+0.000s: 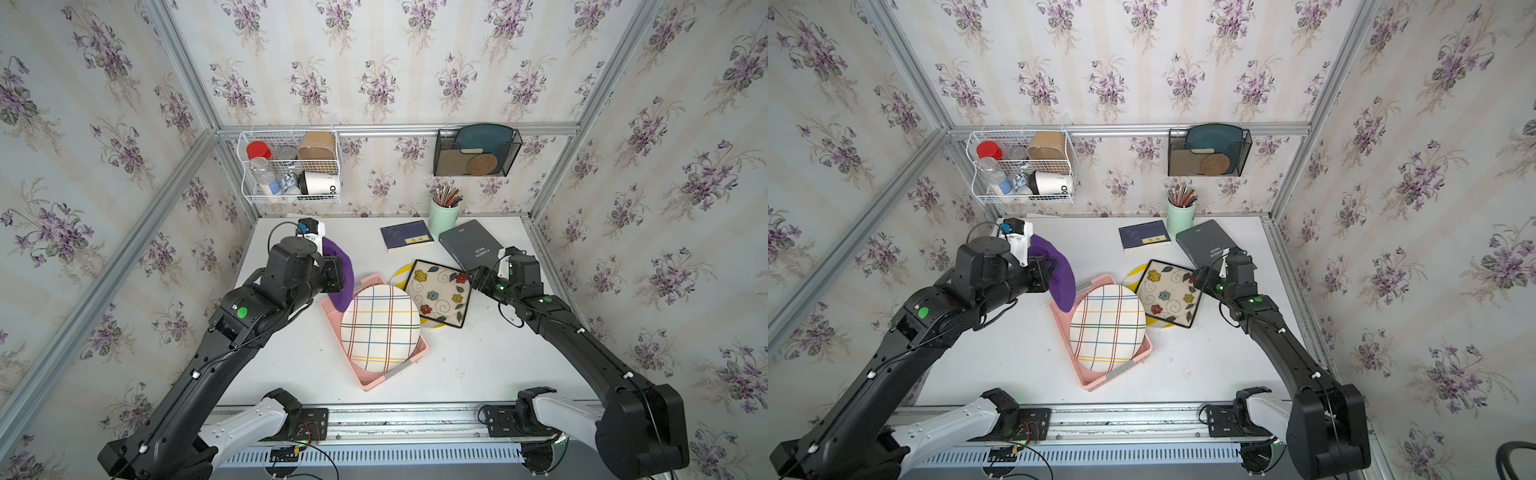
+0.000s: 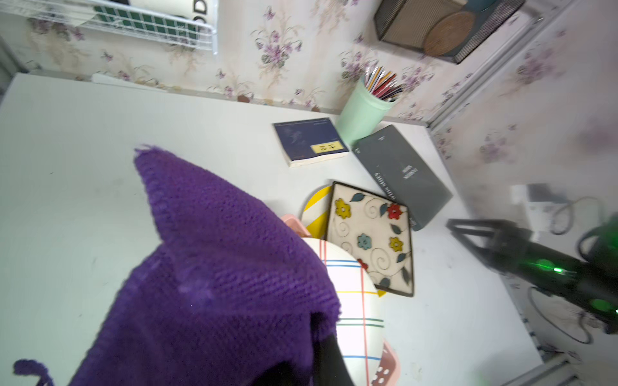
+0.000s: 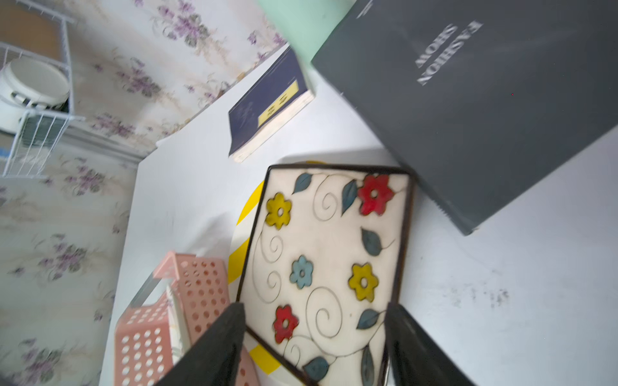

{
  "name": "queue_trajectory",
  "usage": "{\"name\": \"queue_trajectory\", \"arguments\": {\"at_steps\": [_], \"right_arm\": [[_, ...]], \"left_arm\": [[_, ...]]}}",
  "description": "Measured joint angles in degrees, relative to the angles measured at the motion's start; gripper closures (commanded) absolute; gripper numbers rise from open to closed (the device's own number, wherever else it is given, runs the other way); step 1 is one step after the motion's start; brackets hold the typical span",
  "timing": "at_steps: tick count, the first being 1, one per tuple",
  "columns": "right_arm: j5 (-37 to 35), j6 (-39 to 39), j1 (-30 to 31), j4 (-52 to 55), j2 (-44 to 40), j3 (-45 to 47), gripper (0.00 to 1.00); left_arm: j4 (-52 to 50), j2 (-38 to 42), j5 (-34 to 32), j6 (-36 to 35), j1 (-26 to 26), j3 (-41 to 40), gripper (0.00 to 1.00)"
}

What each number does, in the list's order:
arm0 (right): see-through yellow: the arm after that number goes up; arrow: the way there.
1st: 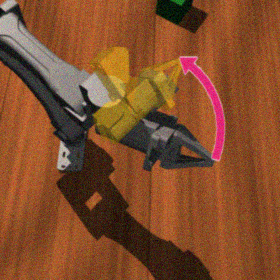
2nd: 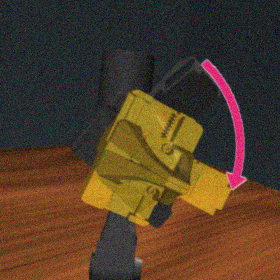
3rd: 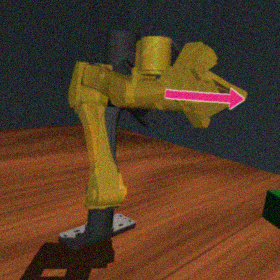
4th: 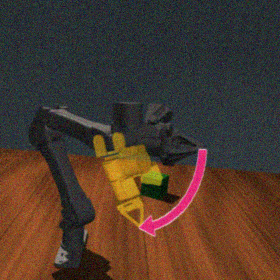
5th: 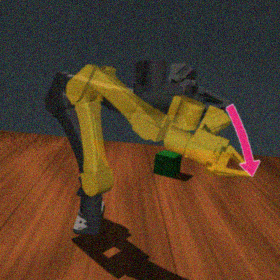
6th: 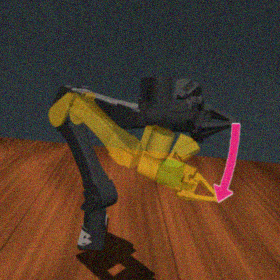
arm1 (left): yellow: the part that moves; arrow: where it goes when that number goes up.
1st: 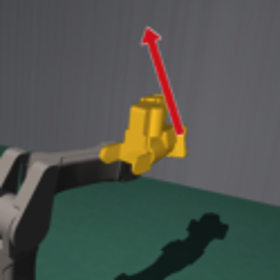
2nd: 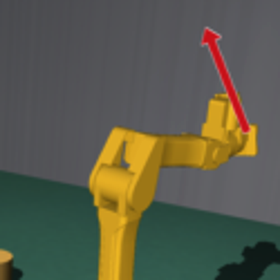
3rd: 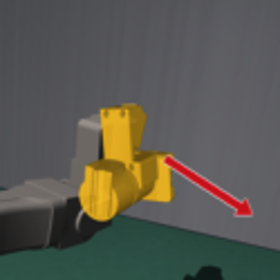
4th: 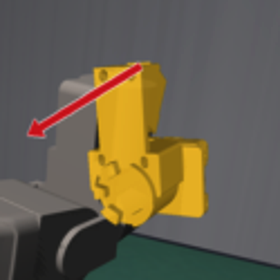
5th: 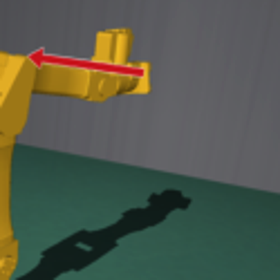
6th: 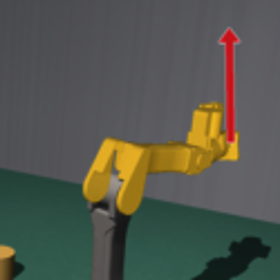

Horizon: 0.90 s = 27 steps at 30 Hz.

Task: Wipe the wet plate dry
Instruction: Place the plate on the plate, then pick up the plate from the bin.

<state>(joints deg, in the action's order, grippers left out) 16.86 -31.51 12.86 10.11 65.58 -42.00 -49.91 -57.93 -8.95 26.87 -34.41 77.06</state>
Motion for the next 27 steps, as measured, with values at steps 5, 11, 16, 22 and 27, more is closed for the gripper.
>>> {"name": "queue_trajectory", "arguments": {"at_steps": [5,11,16,22,27], "right_arm": [[10.2,3.9,12.1,-0.7,5.9,-4.7,0.44],[12.5,8.1,20.9,-2.3,15.2,-8.3,0.44],[10.4,11.5,24.0,-1.1,21.7,-12.7,0.51],[9.2,13.5,25.8,-0.9,25.1,-14.1,0.57],[7.6,13.8,25.8,-0.9,25.1,-13.7,0.83]], "left_arm": [[-2.3,0.7,-3.6,1.6,0.4,-3.7,1.0],[-1.3,1.2,-4.2,2.5,0.7,-4.2,1.0],[-0.9,2.5,-3.8,3.7,0.7,-4.6,1.0],[-0.8,4.3,-3.8,4.7,0.7,-5.1,1.0],[-0.6,5.3,-3.8,5.8,0.7,-5.7,1.0]]}}
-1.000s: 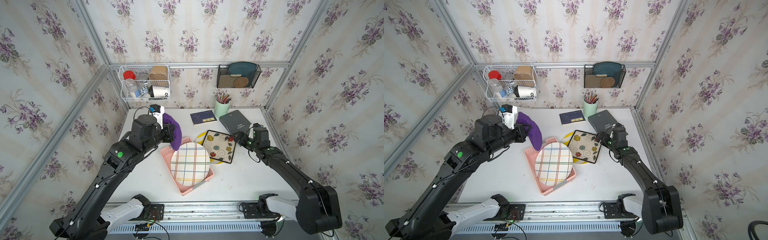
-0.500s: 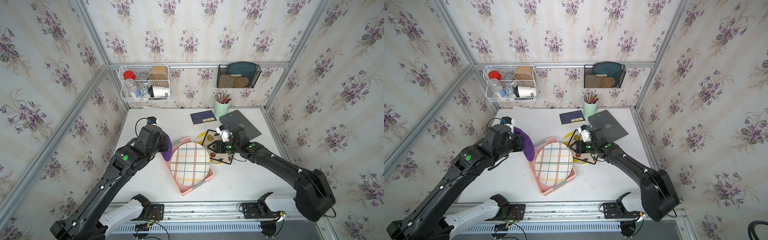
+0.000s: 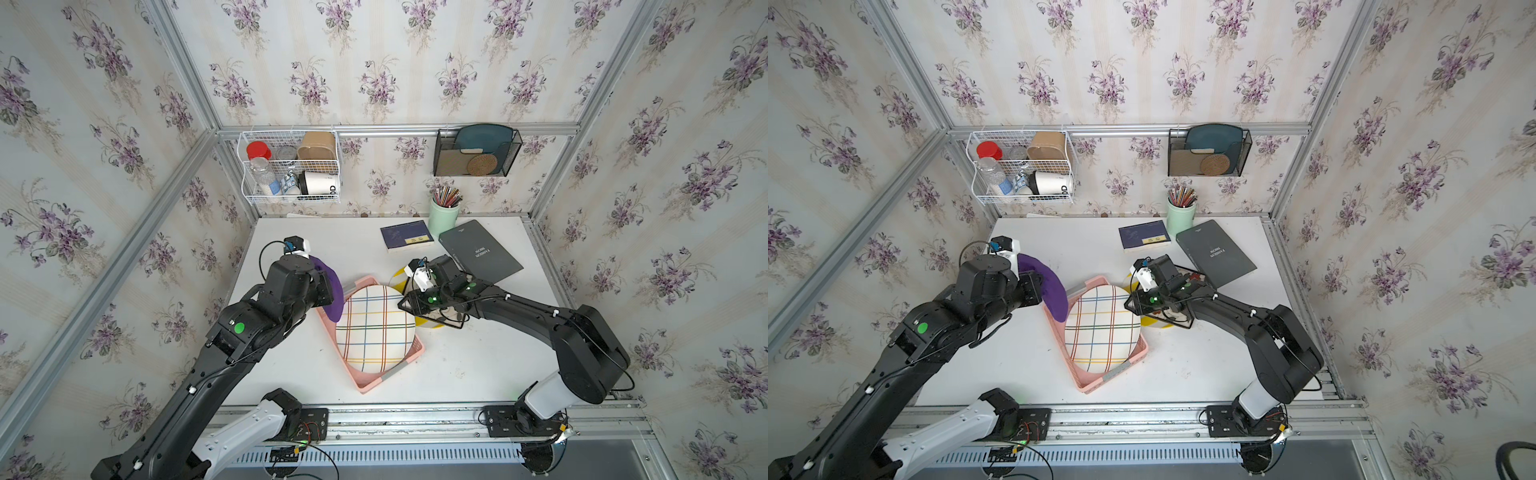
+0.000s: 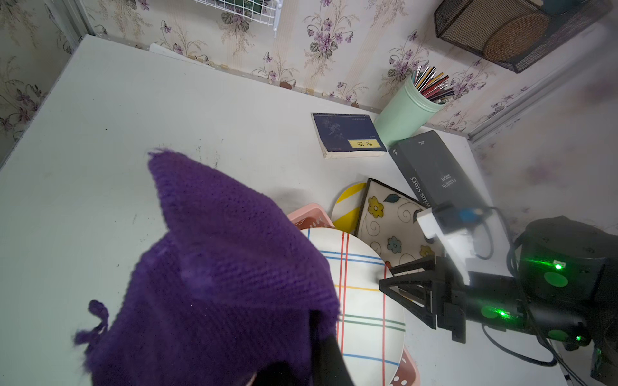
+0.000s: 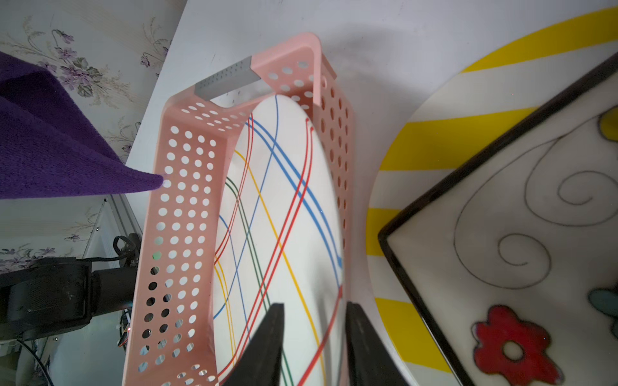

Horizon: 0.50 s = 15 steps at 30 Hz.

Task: Wipe the wet plate dry
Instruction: Pick up the plate from the bin.

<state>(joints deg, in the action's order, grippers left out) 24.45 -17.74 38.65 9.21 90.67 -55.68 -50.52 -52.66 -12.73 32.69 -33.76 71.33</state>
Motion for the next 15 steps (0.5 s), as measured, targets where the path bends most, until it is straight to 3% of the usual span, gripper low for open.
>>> {"name": "queue_trajectory", "arguments": {"at_steps": [4,10,15], "right_arm": [[0.2,-0.4,0.0,-0.1,-0.1,-0.3,1.0],[-0.2,-0.3,0.2,1.7,-0.9,-3.9,1.0],[-2.8,-1.1,-0.1,2.6,-6.6,-8.8,1.0]], "left_arm": [[0.2,0.0,0.2,0.4,0.0,-0.5,1.0],[2.5,0.3,2.1,0.2,0.0,-0.8,1.0],[8.1,-1.3,11.6,-3.2,0.0,-0.9,1.0]]}}
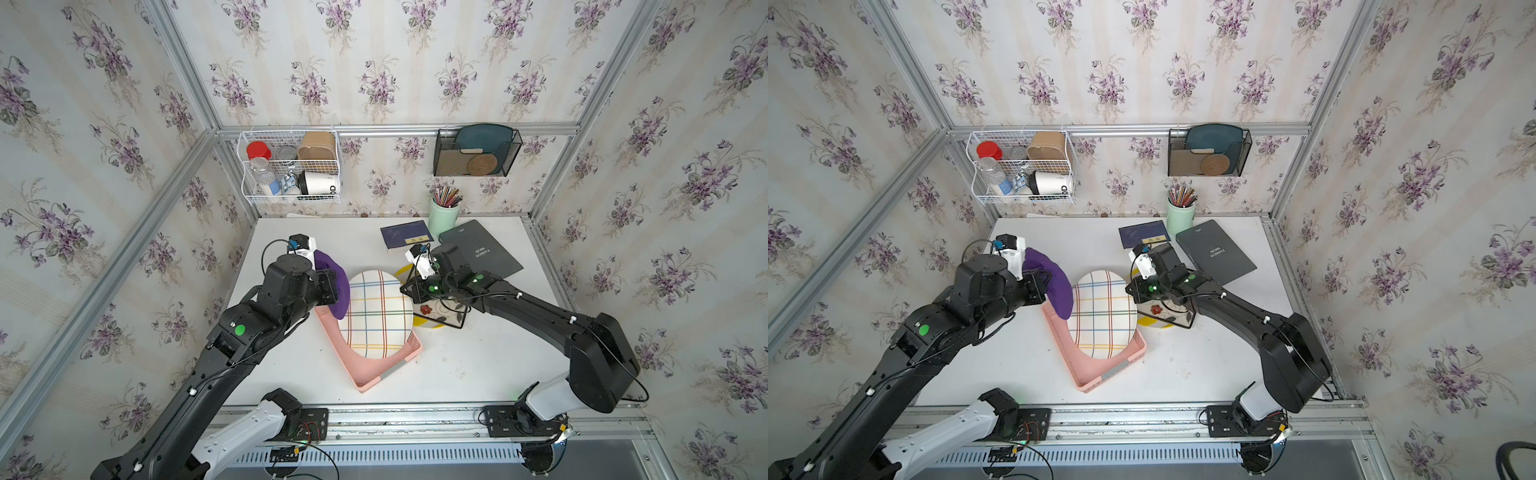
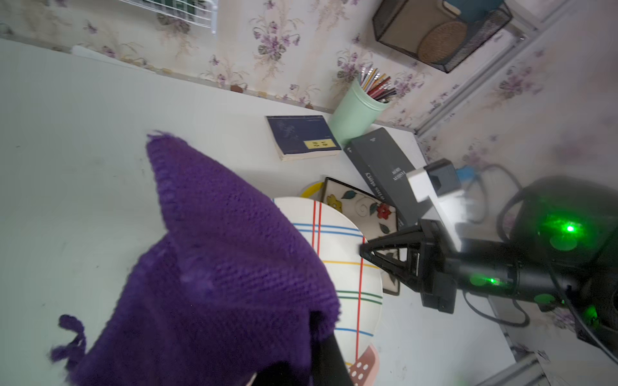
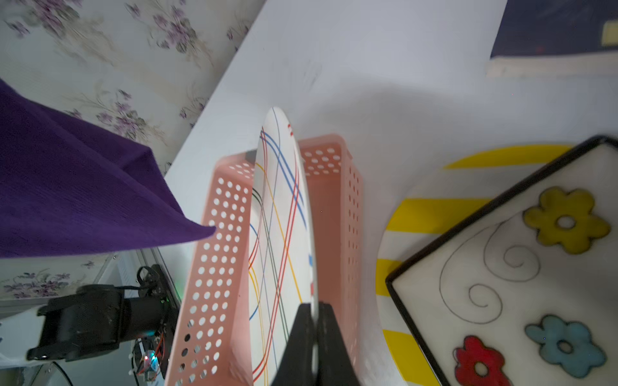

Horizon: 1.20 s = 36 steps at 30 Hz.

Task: Wipe the wet plate dry
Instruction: Pick up the plate from the bin, then wipe the plate with towel.

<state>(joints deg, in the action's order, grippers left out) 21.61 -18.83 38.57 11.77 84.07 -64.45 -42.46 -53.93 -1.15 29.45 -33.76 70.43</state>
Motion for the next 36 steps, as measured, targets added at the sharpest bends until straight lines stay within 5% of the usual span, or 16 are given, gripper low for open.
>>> {"name": "queue_trajectory", "arguments": {"at_steps": [11,20,27,36], "right_arm": [[-5.2,-7.6,0.0,-4.3,-9.9,-5.3,1.0],[-7.3,-16.0,-0.3,-7.4,-8.9,-6.1,1.0],[-5.7,-18.5,0.5,-11.9,-12.0,-4.5,1.0],[-6.6,-18.7,1.5,-7.5,-11.5,-5.6,1.0]], "left_arm": [[-1.1,-12.2,5.2,-0.1,0.0,3.5,1.0],[10.8,-21.7,24.5,2.7,-0.3,8.7,1.0],[11.0,-22.7,20.2,3.9,7.9,19.6,1.0],[20.9,-26.5,26.3,9.4,2.2,17.0,1.0]]}}
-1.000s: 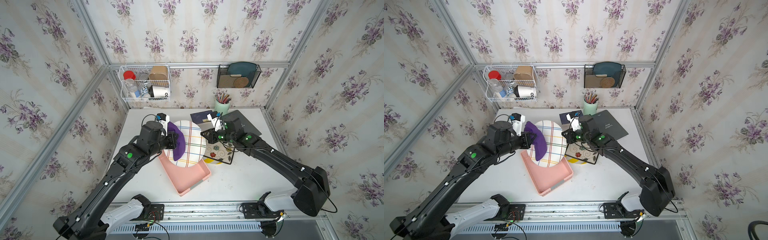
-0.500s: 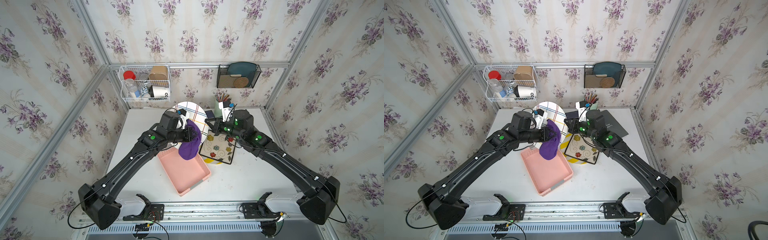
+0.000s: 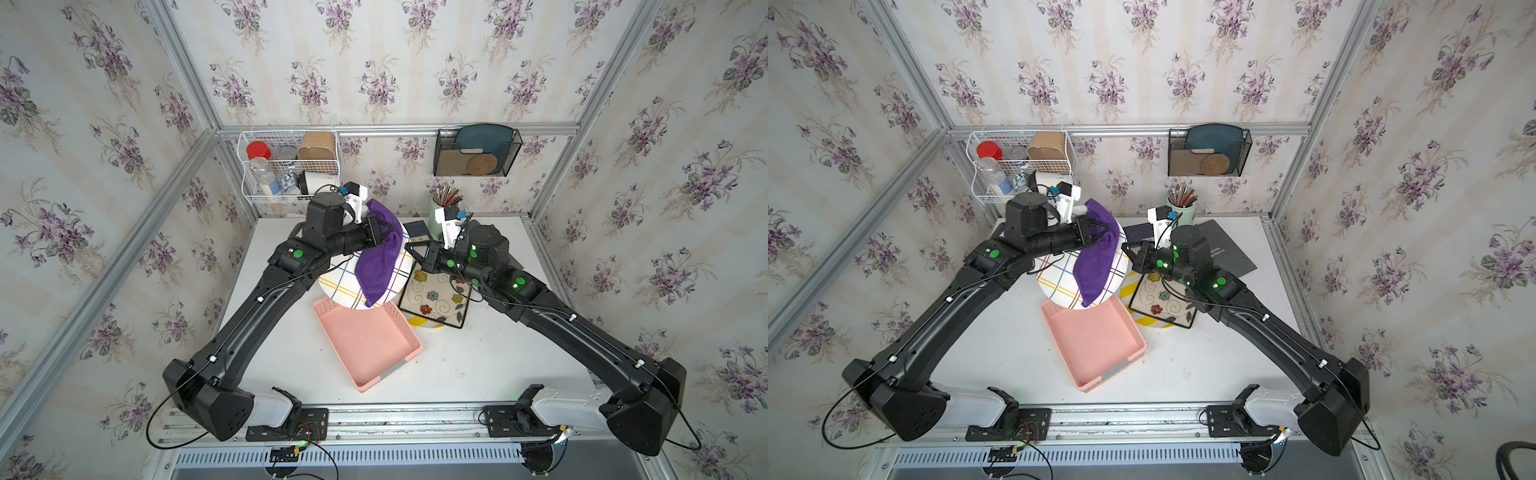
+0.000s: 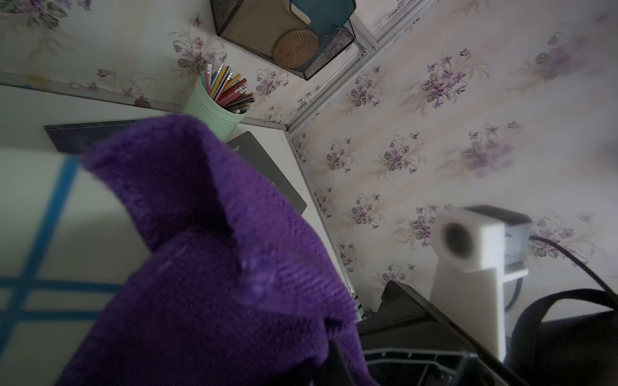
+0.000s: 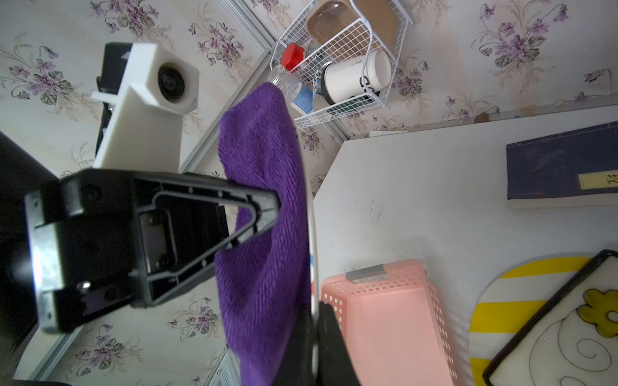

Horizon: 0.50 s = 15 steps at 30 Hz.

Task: Wipe the wet plate dry
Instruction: Wipe the plate with towel.

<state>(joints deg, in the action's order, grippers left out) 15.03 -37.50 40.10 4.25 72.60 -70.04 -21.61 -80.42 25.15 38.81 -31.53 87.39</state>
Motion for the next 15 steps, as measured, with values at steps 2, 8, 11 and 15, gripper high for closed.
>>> {"name": "queue_trajectory", "arguments": {"at_steps": [2,8,11,15], "right_arm": [[1.6,-1.1,-2.6,-1.7,-0.2,-0.7,1.0],[3.5,-3.1,-6.9,-8.2,-1.8,-0.7,1.0],[4.6,-3.6,-4.3,-9.4,-0.8,-0.1,1.0],[4.4,-5.8,-2.7,-8.4,0.6,0.4,1.0]], "left_arm": [[1.6,0.2,0.8,0.4,0.5,0.4,1.0],[0.8,2.1,-3.1,1.3,3.9,4.0,1.0],[2.8,0.1,-2.0,2.1,2.1,5.4,1.0],[4.5,-3.5,-1.0,2.9,-1.2,6.5,1.0]]}}
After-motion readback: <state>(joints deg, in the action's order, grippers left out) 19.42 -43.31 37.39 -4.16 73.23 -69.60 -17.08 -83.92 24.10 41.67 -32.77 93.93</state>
